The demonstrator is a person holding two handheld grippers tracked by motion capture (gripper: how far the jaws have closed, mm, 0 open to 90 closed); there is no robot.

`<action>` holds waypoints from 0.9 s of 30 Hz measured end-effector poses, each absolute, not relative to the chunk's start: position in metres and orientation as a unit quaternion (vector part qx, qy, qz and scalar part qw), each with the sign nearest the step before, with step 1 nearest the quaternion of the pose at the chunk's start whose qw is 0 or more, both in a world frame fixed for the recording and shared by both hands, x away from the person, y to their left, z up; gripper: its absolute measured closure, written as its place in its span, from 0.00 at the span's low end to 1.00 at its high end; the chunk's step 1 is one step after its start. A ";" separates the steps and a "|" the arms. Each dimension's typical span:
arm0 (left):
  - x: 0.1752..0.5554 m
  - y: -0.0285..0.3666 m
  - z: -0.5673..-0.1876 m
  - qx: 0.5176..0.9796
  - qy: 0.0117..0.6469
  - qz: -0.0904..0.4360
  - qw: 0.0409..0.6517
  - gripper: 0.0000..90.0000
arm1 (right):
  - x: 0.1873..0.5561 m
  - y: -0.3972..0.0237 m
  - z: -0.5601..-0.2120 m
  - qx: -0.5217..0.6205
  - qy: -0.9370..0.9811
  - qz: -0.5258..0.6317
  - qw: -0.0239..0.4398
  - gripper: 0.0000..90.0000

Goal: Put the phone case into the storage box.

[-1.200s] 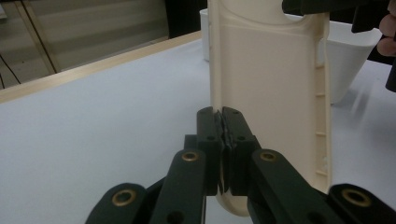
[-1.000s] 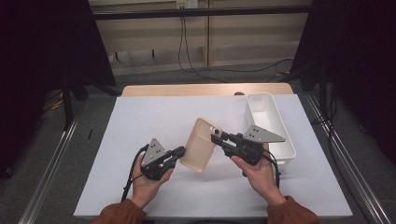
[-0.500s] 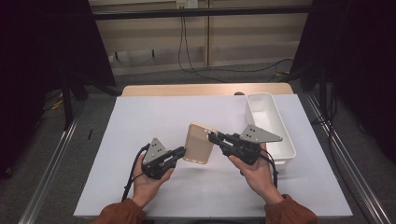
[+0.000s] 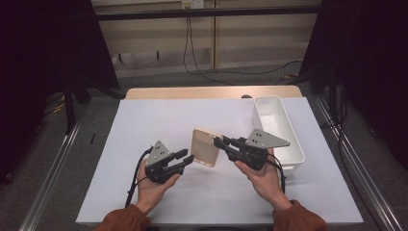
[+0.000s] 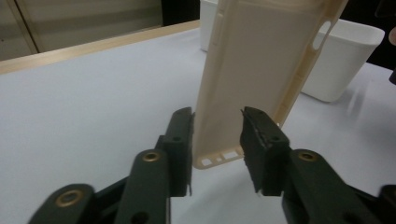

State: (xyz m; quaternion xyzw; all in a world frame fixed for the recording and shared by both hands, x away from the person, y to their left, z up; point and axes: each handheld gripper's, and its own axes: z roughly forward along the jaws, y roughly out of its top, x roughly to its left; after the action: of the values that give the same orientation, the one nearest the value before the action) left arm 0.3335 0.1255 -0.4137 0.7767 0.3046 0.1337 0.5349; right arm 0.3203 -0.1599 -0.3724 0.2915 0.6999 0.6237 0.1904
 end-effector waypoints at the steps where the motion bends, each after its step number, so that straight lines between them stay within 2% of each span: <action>1: 0.334 0.126 -0.414 0.775 0.307 0.132 0.536 0.67 | 0.320 -0.160 -0.373 0.292 0.699 0.624 0.189 0.90; 12: 0.339 0.130 -0.414 0.761 0.322 0.129 0.549 0.24 | 0.320 -0.164 -0.373 0.290 0.699 0.626 0.190 0.90; 17: 0.340 0.130 -0.415 0.761 0.319 0.142 0.546 0.10 | 0.322 -0.167 -0.376 0.292 0.699 0.625 0.188 0.90; 21: 0.341 0.131 -0.415 0.758 0.325 0.155 0.543 0.04 | 0.323 -0.170 -0.377 0.294 0.698 0.625 0.188 0.90; 27: 0.339 0.132 -0.414 0.757 0.327 0.183 0.535 0.03 | 0.324 -0.172 -0.379 0.293 0.700 0.624 0.188 0.89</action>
State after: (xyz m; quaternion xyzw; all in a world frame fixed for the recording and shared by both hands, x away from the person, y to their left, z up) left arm 0.3392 0.1324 -0.4138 0.7572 0.3269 0.1834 0.5350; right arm 0.3237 -0.1721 -0.3786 0.2934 0.6998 0.6237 0.1877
